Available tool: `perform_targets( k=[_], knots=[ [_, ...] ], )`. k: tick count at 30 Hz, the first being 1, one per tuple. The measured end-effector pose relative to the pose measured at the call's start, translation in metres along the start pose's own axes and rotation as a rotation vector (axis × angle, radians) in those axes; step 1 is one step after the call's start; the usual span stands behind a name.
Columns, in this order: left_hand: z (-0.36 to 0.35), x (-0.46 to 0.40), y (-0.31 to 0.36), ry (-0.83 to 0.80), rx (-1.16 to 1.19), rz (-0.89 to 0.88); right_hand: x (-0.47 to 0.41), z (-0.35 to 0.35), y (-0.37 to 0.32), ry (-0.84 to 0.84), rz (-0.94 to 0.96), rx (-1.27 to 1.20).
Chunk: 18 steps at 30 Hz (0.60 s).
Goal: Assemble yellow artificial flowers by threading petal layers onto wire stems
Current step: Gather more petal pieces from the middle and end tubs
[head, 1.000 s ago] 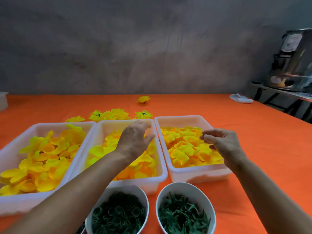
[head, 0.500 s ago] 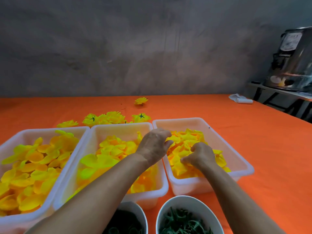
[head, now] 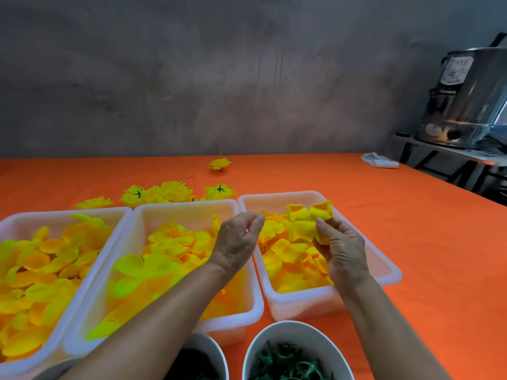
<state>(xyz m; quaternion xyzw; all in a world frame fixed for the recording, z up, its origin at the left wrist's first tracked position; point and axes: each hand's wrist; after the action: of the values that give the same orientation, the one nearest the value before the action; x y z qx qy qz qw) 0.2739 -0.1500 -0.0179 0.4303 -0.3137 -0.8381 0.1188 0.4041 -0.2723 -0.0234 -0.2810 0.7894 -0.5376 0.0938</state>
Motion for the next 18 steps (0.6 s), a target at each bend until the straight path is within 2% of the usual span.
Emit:
perform_targets(
  k=[4,7,11,18],
  knots=[
    [0.002,0.003,0.001,-0.004,0.240,0.133,0.005,-0.024,0.004,-0.265,-0.070,0.142],
    [0.005,0.003,0.001,0.089,0.510,0.262,0.006,-0.036,0.010,-0.380,-0.098,0.215],
    [0.009,0.004,-0.006,0.174,0.684,0.329,0.005,-0.037,0.021,-0.325,-0.027,0.303],
    [0.006,0.009,-0.008,0.182,0.701,0.306,0.000,-0.040,0.027,-0.153,0.024,0.400]
  ],
)
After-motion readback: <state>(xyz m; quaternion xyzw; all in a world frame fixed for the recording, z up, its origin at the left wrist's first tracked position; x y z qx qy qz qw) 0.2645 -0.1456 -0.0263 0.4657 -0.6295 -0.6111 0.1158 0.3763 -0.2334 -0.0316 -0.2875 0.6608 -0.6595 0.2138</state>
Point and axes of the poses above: each hand's wrist, its own x-axis away from the middle knuckle, its own z-axis out of the back of the hand, y = z × x, and after that the axes turned 13 degrees about -z, right-handed
